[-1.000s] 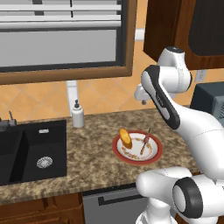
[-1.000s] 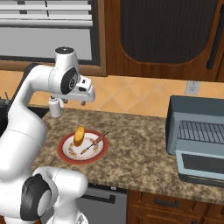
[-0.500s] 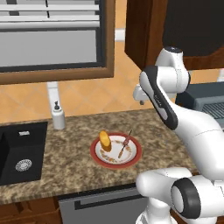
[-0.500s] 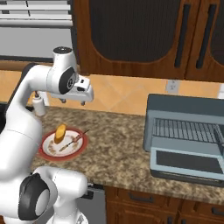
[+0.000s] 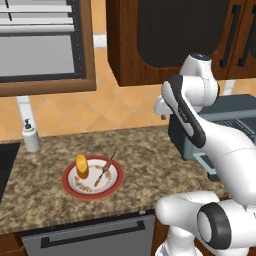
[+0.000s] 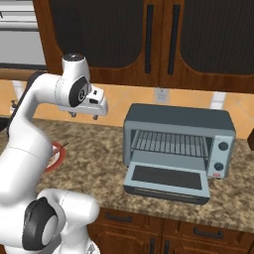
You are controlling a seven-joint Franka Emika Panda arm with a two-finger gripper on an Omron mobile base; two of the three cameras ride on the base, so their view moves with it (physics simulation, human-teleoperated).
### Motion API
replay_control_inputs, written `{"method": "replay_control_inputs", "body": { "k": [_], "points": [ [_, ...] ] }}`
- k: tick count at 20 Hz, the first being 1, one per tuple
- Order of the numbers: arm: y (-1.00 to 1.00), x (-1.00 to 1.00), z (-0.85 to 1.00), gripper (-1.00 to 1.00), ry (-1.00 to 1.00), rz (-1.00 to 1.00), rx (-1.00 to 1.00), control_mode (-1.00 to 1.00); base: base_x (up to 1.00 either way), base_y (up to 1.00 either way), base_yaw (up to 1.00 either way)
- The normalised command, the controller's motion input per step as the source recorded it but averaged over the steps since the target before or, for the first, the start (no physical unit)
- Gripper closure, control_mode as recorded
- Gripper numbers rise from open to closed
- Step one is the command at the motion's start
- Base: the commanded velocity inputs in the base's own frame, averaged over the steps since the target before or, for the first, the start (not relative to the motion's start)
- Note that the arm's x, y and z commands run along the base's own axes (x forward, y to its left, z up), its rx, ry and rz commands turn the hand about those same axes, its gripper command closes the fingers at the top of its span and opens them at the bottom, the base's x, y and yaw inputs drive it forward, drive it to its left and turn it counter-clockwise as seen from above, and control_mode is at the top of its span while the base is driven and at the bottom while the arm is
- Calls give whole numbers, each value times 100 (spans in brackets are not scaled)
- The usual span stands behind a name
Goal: Pick up the kebab skewer and baguette bread, and place them inside the toaster oven. Close the toaster oven door and start by setting the timer.
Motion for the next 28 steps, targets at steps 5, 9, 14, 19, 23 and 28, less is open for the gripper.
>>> {"method": "replay_control_inputs", "body": {
  "k": [5, 9, 14, 19, 23, 28],
  "points": [
    [0, 0, 0, -100, 0, 0, 0, 100, 1, -7, 0],
    [0, 0, 0, -100, 0, 0, 0, 100, 0, 0, 0],
    [0, 0, 0, -100, 0, 0, 0, -100, 0, 0, 0],
    [0, 0, 0, -100, 0, 0, 0, -100, 0, 0, 0],
    [0, -6, -8, -100, 0, 0, 0, -100, 0, 0, 0],
    [-74, -69, -44, -100, -26, 15, 5, -100, 0, 0, 0]
  ]
}}
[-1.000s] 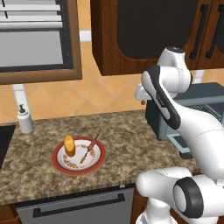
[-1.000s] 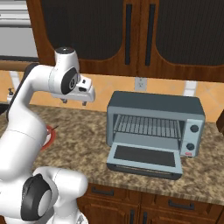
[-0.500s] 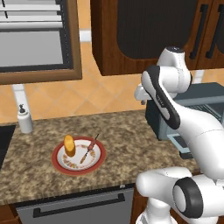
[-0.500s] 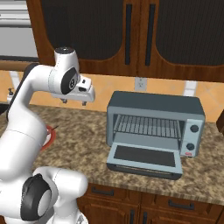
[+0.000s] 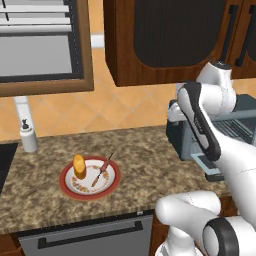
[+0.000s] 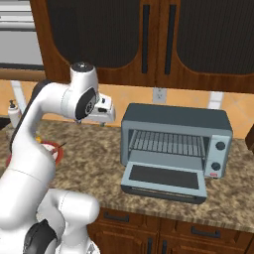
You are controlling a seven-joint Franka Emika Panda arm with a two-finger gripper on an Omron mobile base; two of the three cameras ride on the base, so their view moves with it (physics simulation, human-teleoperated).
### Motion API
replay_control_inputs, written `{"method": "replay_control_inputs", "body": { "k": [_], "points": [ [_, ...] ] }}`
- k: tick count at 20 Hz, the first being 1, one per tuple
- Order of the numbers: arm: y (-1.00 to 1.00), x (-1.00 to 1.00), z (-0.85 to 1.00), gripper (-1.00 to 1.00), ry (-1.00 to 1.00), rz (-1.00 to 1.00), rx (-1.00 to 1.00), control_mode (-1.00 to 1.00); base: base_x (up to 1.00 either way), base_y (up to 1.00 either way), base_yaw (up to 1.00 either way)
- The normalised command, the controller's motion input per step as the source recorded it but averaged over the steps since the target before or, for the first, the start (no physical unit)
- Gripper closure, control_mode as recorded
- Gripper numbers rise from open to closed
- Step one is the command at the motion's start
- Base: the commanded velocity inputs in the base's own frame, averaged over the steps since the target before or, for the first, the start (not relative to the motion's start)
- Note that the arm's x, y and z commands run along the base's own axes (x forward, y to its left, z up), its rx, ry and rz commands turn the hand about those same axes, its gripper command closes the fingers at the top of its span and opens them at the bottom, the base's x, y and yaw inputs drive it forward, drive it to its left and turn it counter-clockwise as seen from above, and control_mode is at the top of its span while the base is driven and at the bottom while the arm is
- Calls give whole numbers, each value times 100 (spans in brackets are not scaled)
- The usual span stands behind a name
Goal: Pick up the kebab skewer and baguette bread, and place them inside the toaster oven. Close the toaster oven door and start by setting the timer.
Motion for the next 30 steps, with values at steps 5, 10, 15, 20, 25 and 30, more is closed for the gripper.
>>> {"method": "replay_control_inputs", "body": {
  "k": [5, 10, 15, 20, 25, 30],
  "points": [
    [-100, -27, -32, -100, -34, 7, 13, -100, 0, 0, 0],
    [-98, -11, -34, -100, -38, 4, 13, -100, 0, 0, 0],
    [-93, 0, -35, -100, -41, 3, 18, -100, 0, 0, 0],
    [-56, 39, -41, -100, -24, 1, 9, -100, 0, 0, 0],
    [-32, 55, -8, -100, -10, 2, 1, -100, 0, 0, 0],
    [-51, 50, -1, -100, 0, 3, 0, -100, 0, 0, 0]
  ]
}}
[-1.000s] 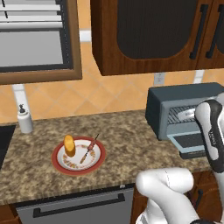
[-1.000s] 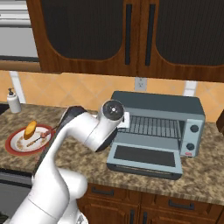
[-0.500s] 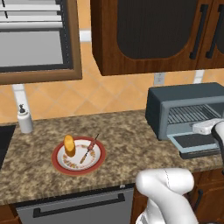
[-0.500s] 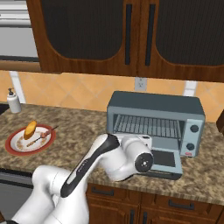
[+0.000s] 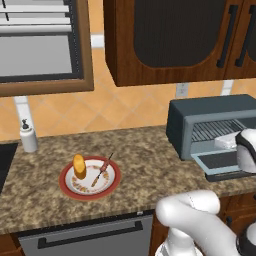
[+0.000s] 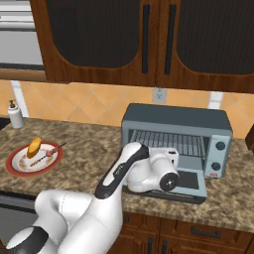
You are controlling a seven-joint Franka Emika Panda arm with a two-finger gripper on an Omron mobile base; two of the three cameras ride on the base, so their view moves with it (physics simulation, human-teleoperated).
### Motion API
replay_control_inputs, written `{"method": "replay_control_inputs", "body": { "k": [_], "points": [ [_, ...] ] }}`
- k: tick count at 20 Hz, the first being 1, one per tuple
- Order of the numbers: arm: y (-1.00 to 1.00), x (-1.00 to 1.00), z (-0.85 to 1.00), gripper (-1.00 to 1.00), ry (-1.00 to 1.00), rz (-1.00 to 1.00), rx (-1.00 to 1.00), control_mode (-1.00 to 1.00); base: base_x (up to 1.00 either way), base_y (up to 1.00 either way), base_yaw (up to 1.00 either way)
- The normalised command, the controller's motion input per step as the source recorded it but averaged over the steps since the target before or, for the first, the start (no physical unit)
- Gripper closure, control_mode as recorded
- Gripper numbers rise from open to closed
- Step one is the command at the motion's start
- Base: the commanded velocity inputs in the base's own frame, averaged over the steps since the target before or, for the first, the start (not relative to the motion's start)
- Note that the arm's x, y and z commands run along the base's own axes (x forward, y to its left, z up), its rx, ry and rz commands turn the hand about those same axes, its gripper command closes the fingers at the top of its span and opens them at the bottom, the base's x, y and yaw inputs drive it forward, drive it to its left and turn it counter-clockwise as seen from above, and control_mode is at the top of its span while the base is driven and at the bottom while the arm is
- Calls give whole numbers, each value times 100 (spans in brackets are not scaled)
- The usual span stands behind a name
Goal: Pick up the kebab skewer and baguette bread, and place them inside the toaster oven. Close the toaster oven door and start by setting the timer.
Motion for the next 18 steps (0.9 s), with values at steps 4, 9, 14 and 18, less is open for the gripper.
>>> {"method": "replay_control_inputs", "body": {
  "k": [4, 9, 14, 18],
  "points": [
    [-36, 46, -16, -100, 0, 1, 0, -100, 0, 0, 0],
    [-4, 39, -42, -100, 0, 0, -1, -100, 0, 0, 0],
    [0, 50, -30, -100, 0, 0, 0, -100, 0, 0, 0],
    [-6, 46, -16, -100, 0, 0, 0, -100, 0, 0, 0]
  ]
}}
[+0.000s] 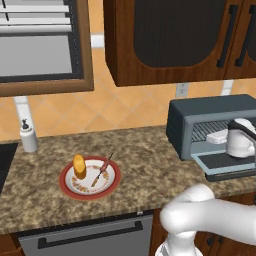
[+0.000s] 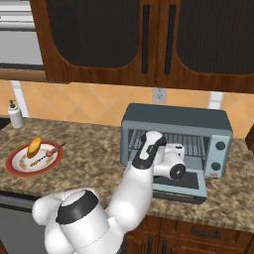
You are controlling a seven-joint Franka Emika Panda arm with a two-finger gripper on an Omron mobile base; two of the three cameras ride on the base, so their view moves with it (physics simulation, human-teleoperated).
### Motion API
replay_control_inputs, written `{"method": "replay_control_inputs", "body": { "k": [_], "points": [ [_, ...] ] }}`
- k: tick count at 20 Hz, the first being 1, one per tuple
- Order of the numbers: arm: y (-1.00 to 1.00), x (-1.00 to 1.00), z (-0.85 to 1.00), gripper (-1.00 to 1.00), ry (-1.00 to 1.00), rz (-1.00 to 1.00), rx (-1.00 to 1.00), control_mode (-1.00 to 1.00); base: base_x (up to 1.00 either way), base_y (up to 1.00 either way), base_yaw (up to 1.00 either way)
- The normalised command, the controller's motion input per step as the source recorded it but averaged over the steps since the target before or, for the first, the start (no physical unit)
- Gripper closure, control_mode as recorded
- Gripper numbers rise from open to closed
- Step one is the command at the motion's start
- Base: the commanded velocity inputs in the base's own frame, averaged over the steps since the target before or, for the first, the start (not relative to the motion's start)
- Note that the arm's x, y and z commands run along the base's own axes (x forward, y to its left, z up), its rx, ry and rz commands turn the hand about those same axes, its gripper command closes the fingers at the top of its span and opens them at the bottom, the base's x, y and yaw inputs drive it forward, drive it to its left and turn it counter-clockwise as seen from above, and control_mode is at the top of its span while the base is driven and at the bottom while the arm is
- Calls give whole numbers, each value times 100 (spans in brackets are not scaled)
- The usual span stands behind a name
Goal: Pick up the kebab skewer and baguette bread, and place them inside the toaster oven. Close the toaster oven door and start by setting the timer.
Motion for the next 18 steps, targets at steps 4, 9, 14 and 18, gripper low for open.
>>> {"method": "replay_control_inputs", "body": {
  "k": [4, 9, 14, 18],
  "points": [
    [-8, 33, -45, -100, 0, 0, -2, -100, 0, 0, 0],
    [-6, 3, -61, -100, 0, 0, -6, -100, 0, 0, 0],
    [-6, -15, -87, -100, 2, 0, -7, -100, 0, 0, 0],
    [-8, -63, -100, -100, 15, 0, -4, -100, 0, 0, 0]
  ]
}}
